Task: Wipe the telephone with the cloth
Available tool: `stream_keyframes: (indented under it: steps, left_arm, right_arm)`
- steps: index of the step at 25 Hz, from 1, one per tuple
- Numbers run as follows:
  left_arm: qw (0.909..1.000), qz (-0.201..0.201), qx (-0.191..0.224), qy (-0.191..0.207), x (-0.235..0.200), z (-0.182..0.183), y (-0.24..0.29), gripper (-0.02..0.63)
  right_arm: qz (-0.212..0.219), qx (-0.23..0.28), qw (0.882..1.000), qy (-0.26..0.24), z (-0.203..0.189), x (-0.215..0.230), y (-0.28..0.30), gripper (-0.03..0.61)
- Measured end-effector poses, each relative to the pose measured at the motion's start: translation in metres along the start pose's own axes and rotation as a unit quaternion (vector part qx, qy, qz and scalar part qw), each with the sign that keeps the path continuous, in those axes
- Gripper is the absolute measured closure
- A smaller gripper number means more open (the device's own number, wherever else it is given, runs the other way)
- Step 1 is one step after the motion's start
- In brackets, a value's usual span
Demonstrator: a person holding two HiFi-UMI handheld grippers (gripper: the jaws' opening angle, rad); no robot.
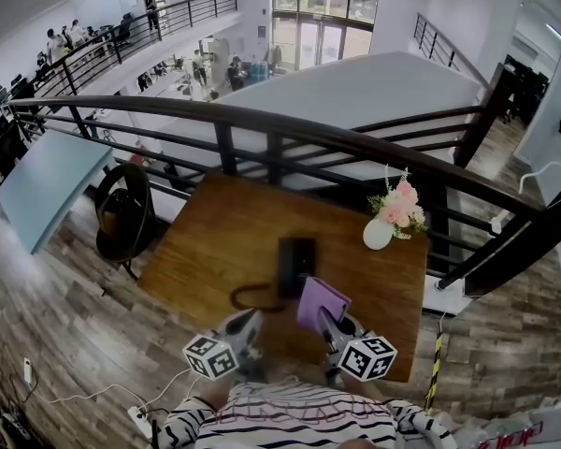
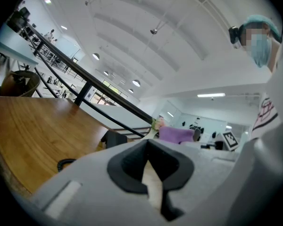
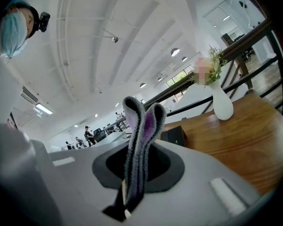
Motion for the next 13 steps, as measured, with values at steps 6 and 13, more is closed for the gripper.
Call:
stream_keyframes:
  steps: [6,13]
  left_arm:
    - [1.0,0.006,0.004,0.001,-0.0037,0.0028,-0.0038,0.612]
    - [0.9999,0.01,0.006,0.002,-0.0027,0.0032,-0.0054,0.612]
  right_arm:
    - [0.006,-0.001,1.0,0.001,-0.0014,-0.0023,0.0049,0.541]
    - [0.012,-0.005,1.0,0.005,-0.0009,-0.0015,0.0062,0.541]
Point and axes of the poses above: the fingertips, and each gripper's own axes: y forward along the fingers, x to its right, z out of its top, the point moved 5 cm from there along -y, backward along the fingers, and after that the axes turned 3 degrees about x, right-handed, at the moved point
